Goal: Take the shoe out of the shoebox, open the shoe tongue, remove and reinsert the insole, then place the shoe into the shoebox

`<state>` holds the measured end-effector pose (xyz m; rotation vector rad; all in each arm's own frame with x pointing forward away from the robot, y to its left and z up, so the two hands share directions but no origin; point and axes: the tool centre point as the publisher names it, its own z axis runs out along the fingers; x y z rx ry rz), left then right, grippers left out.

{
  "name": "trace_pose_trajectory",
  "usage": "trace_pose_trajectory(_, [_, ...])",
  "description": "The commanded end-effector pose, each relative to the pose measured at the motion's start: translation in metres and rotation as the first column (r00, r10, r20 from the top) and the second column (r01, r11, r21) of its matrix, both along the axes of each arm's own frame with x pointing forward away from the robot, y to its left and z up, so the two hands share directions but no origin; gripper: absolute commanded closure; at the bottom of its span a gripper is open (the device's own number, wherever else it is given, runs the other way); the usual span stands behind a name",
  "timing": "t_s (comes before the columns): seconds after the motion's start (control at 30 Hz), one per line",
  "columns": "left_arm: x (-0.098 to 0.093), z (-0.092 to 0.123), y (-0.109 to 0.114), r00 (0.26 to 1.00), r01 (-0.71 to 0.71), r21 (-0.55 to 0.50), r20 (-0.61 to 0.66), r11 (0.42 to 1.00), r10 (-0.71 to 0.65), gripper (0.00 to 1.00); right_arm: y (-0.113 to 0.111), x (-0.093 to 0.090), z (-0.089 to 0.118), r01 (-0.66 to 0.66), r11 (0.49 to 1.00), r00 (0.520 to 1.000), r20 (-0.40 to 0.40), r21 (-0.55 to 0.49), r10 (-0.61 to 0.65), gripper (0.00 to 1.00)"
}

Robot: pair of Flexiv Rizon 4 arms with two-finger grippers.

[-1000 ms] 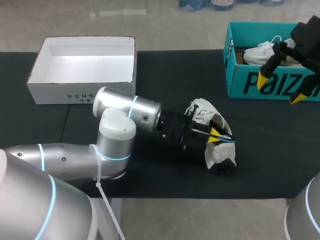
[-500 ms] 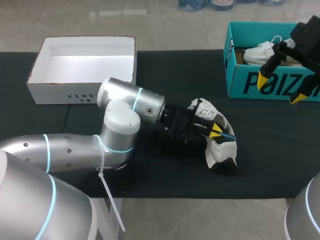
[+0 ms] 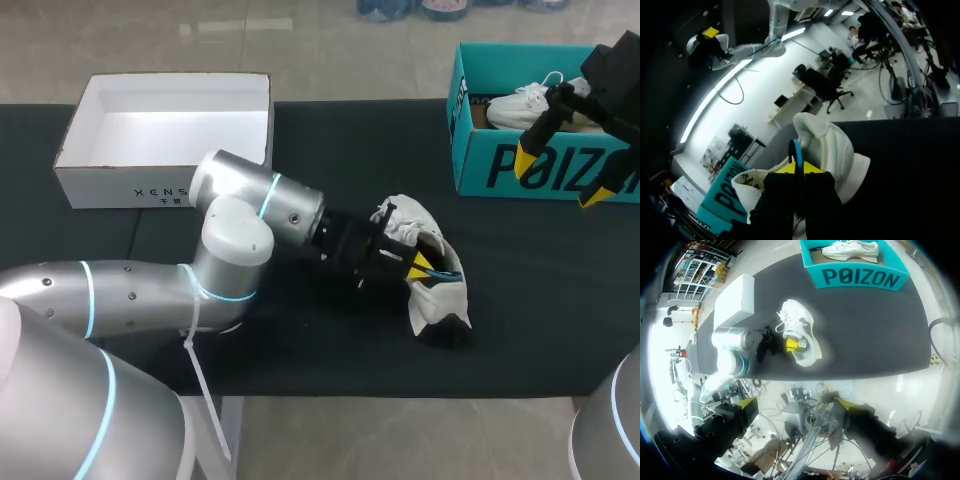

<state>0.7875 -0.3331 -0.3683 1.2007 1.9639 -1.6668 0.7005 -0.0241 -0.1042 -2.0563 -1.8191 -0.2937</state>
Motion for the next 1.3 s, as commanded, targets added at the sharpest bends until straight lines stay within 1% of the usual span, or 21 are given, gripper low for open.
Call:
trace_pose_trajectory(0.03, [-0.003, -0.001, -0.004, 1.0, 0.008, -0.001, 0.003, 1.0, -0.008, 0.38, 0.001, 0.002, -0.001, 0.0, 1.0, 1.0, -0.002, -0.001, 0.0, 0.0])
trace_pose_trajectory(0.07, [-0.005, 0.001, -0.004, 1.0, 0.01, -0.002, 0.004, 1.0, -0.01, 0.0, 0.001, 0.002, -0.001, 0.0, 1.0, 1.0, -0.002, -0.001, 0.0, 0.0])
trace_pose_trajectory(0.3, [-0.008, 0.025, 0.006, 0.999, -0.004, -0.015, 0.037, 1.0, 0.005, 0.0, 0.001, 0.002, -0.001, 0.0, 1.0, 1.0, -0.002, -0.001, 0.0, 0.0])
trace_pose_trajectory(0.5, [-0.013, 0.057, 0.015, 0.999, 0.012, -0.024, 0.047, 1.0, -0.011, 0.0, 0.001, 0.002, -0.001, 0.0, 1.0, 1.0, -0.002, -0.001, 0.0, 0.0])
trace_pose_trajectory(0.57, [-0.017, 0.067, 0.019, 0.999, 0.051, 0.008, 0.011, 0.999, -0.051, 0.0, 0.001, 0.002, -0.001, 0.0, 1.0, 1.0, -0.002, -0.001, 0.0, 0.0])
trace_pose_trajectory(0.63, [-0.022, 0.073, 0.023, 0.993, 0.114, 0.101, -0.034, 0.988, -0.111, 0.0, 0.001, 0.002, -0.001, 0.0, 1.0, 1.0, -0.002, -0.001, 0.0, 0.0])
trace_pose_trajectory(0.7, [-0.026, 0.076, 0.028, 0.982, 0.189, 0.255, -0.067, 0.948, -0.177, 0.0, 0.001, 0.002, -0.001, 0.0, 1.0, 1.0, -0.002, -0.001, 0.0, 0.0])
trace_pose_trajectory(0.73, [-0.027, 0.076, 0.031, 0.975, 0.222, 0.351, -0.1, 0.91, -0.199, 0.0, 0.001, 0.002, -0.001, 0.0, 1.0, 1.0, -0.002, -0.001, 0.0, 0.0])
trace_pose_trajectory(0.77, [-0.028, 0.076, 0.033, 0.968, 0.251, 0.41, -0.13, 0.877, -0.217, 0.0, 0.001, 0.002, -0.001, 0.0, 1.0, 1.0, -0.002, -0.001, 0.0, 0.0])
trace_pose_trajectory(0.8, [-0.029, 0.077, 0.035, 0.966, 0.257, 0.472, -0.116, 0.843, -0.23, 0.0, 0.001, 0.002, -0.001, 0.0, 1.0, 1.0, -0.002, -0.001, 0.0, 0.0])
trace_pose_trajectory(0.83, [-0.029, 0.078, 0.037, 0.963, 0.267, 0.546, -0.109, 0.794, -0.248, 0.0, 0.001, 0.002, -0.001, 0.0, 1.0, 1.0, -0.002, -0.001, 0.0, 0.0])
trace_pose_trajectory(0.87, [-0.032, 0.08, 0.038, 0.954, 0.296, 0.583, -0.142, 0.757, -0.263, 0.0, 0.001, 0.002, -0.001, 0.0, 1.0, 1.0, -0.002, -0.001, 0.0, 0.0])
trace_pose_trajectory(0.9, [-0.033, 0.08, 0.038, 0.952, 0.302, 0.601, -0.152, 0.74, -0.265, 0.0, 0.001, 0.002, -0.001, 0.0, 1.0, 1.0, -0.002, -0.001, 0.0, 0.0])
trace_pose_trajectory(1.03, [-0.032, 0.071, 0.045, 0.958, 0.275, 0.752, -0.158, 0.599, -0.241, 0.0, 0.001, 0.002, -0.001, 0.0, 1.0, 1.0, -0.002, -0.001, 0.0, 0.0])
trace_pose_trajectory(1.3, [-0.032, 0.071, 0.045, 0.958, 0.275, 0.752, -0.158, 0.599, -0.241, 0.0, 0.001, 0.002, -0.001, 0.0, 1.0, 1.0, -0.002, -0.001, 0.0, 0.0])
